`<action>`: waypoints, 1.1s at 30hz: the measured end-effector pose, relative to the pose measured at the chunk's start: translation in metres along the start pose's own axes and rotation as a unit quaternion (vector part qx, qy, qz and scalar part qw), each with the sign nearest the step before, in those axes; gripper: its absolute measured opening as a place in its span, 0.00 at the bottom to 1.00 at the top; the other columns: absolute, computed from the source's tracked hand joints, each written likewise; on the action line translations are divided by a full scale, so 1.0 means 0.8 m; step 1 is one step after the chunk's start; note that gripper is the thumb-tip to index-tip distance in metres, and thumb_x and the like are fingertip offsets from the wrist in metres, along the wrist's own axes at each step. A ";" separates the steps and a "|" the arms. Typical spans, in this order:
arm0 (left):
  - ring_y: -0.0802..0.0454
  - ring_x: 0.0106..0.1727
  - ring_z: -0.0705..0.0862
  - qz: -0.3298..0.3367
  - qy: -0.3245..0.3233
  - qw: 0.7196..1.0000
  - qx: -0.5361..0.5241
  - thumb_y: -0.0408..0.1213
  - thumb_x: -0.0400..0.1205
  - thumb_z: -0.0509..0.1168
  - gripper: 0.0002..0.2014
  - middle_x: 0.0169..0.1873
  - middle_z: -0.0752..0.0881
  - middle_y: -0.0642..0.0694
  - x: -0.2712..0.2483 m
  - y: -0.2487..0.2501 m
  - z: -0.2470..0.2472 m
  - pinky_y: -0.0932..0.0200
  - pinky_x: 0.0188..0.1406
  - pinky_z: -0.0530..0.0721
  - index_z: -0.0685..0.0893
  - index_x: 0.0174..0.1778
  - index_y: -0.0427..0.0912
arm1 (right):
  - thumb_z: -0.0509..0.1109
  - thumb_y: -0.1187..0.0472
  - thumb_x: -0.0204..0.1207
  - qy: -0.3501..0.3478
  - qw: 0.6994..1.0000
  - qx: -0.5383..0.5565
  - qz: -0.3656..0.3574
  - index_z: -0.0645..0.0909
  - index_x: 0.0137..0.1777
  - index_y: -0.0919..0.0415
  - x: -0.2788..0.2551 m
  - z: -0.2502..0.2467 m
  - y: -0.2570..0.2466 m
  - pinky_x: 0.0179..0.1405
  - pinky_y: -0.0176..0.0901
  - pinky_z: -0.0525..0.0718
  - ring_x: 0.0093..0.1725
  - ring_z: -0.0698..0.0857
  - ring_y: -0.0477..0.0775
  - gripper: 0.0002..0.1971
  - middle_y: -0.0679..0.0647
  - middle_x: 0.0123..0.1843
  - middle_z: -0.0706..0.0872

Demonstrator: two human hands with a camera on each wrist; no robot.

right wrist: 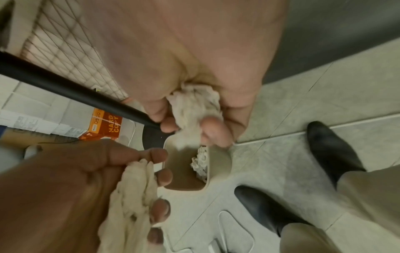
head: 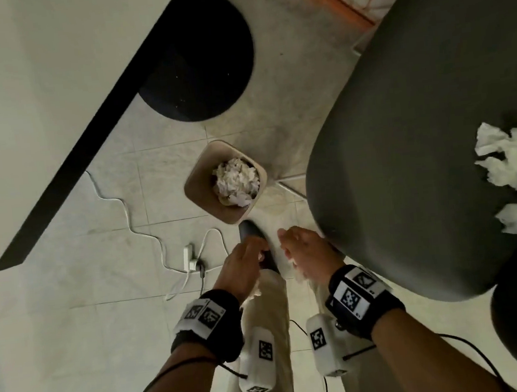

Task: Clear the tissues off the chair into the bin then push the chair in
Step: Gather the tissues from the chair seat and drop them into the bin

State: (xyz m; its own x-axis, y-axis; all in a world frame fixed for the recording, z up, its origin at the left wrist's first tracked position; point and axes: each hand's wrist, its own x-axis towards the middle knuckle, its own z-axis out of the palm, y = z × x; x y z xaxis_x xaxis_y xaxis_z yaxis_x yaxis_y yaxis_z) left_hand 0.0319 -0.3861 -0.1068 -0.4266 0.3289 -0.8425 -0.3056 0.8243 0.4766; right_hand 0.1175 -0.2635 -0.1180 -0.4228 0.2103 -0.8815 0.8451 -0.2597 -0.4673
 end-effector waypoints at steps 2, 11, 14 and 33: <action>0.46 0.42 0.81 0.009 0.024 1.000 0.000 0.43 0.81 0.54 0.09 0.43 0.84 0.47 0.028 -0.015 -0.022 0.44 0.53 0.82 0.79 0.45 0.56 | 0.62 0.54 0.81 -0.030 0.999 -0.009 0.009 0.78 0.50 0.55 0.023 0.018 -0.018 0.48 0.48 0.81 0.45 0.80 0.50 0.07 0.50 0.44 0.81; 0.37 0.58 0.85 -0.005 0.088 0.993 0.080 0.46 0.79 0.69 0.19 0.58 0.87 0.39 0.151 -0.026 -0.094 0.54 0.54 0.80 0.80 0.65 0.45 | 0.64 0.72 0.71 -0.006 1.000 0.010 -0.007 0.75 0.68 0.57 0.146 0.070 -0.067 0.57 0.52 0.86 0.64 0.81 0.59 0.25 0.56 0.66 0.78; 0.37 0.64 0.81 -0.005 0.100 0.989 0.107 0.41 0.80 0.69 0.18 0.62 0.85 0.40 0.182 -0.025 -0.104 0.55 0.56 0.74 0.80 0.67 0.45 | 0.66 0.69 0.65 0.015 0.999 -0.016 -0.029 0.74 0.67 0.46 0.189 0.083 -0.068 0.58 0.63 0.86 0.64 0.81 0.62 0.30 0.58 0.69 0.76; 0.38 0.64 0.82 0.019 0.114 0.989 0.091 0.48 0.59 0.75 0.41 0.64 0.83 0.42 0.216 -0.027 -0.133 0.41 0.60 0.85 0.72 0.72 0.58 | 0.75 0.71 0.69 0.029 0.995 0.034 -0.094 0.65 0.80 0.49 0.209 0.077 -0.083 0.66 0.56 0.82 0.70 0.78 0.55 0.41 0.52 0.75 0.73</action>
State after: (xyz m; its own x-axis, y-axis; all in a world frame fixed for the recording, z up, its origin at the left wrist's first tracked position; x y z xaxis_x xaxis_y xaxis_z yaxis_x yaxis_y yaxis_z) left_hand -0.1257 -0.3957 -0.2360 -0.6225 0.2655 -0.7362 -0.1361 0.8897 0.4359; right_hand -0.0295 -0.2695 -0.2387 -0.5501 0.3146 -0.7736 0.7280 -0.2732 -0.6287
